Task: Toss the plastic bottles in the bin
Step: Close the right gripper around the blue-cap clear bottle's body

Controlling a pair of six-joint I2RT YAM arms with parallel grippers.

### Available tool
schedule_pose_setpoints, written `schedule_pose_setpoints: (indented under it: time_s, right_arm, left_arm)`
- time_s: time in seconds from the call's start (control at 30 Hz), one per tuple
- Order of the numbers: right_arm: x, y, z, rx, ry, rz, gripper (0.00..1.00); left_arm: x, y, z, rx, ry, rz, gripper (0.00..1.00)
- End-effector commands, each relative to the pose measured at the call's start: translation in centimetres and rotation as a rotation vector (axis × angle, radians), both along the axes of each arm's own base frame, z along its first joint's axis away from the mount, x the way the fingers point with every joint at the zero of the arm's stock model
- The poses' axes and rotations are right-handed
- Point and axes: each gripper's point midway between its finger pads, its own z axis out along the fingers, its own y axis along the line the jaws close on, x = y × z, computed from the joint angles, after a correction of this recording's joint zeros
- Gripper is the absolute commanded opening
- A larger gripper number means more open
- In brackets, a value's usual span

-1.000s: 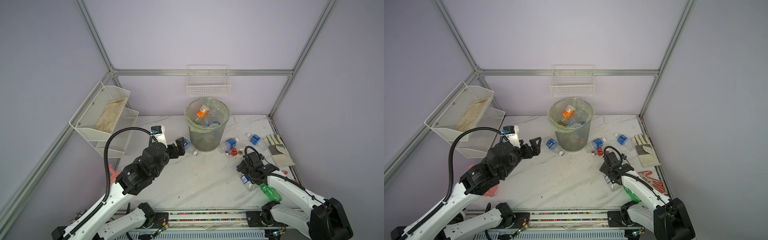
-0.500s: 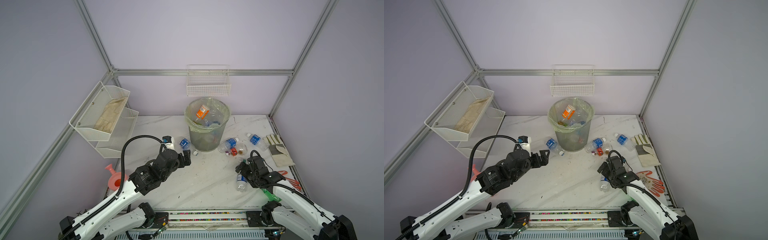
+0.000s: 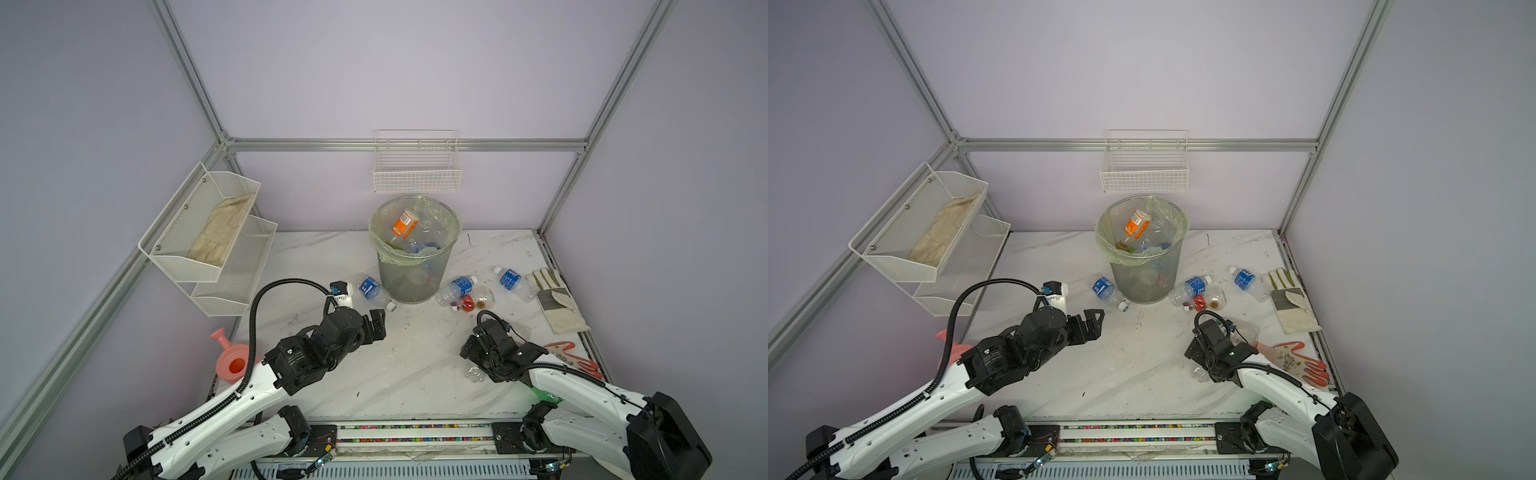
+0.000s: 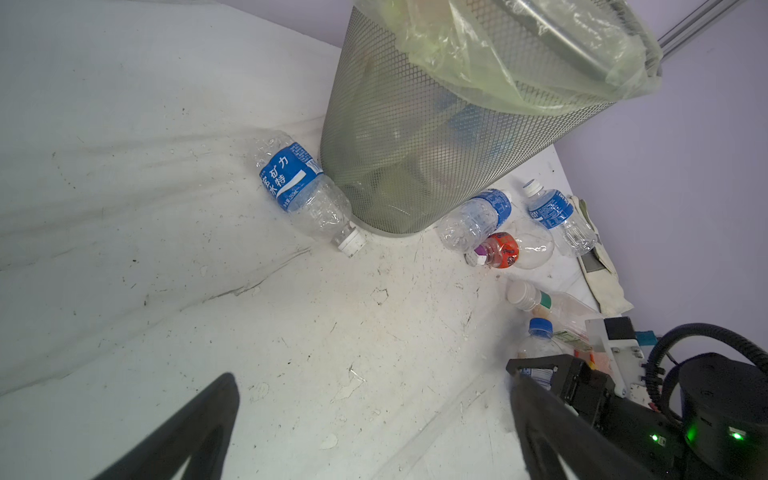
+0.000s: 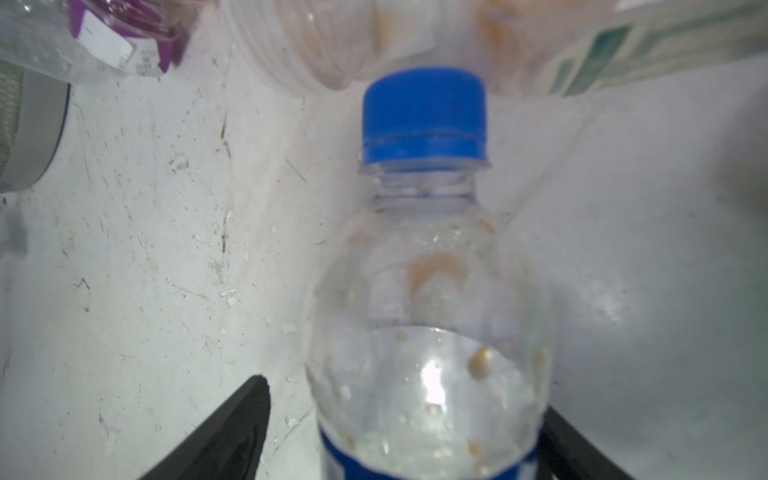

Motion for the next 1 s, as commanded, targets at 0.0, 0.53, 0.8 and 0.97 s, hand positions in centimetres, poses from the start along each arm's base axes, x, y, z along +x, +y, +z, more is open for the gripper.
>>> schedule_pose_setpoints:
  time_s: [0.0, 0.53, 0.8, 0.97]
  right_arm:
    - [1.1, 0.6, -0.1, -0.018, -0.025, -0.043, 0.84]
    - [1.6, 3.6, 2.3, 0.051, -0.098, 0.023, 0.14]
    - [1.4, 8.2, 8.9, 0.154, -0.256, 0.208, 0.00]
    - [0.6, 10.2, 14.1, 0.215, -0.368, 0.291, 0.00]
  left_arm:
    - [-0.3, 0.4, -0.5, -0.023, -0.004, 0.018, 1.00]
    - [-1.6, 2.9, -1.6, -0.014, -0.012, 0.054, 1.00]
    - [-2.3, 4.6, -0.3, 0.012, -0.046, 0.072, 1.00]
    - [-2.7, 6.4, 0.7, 0.040, -0.094, 0.099, 1.00]
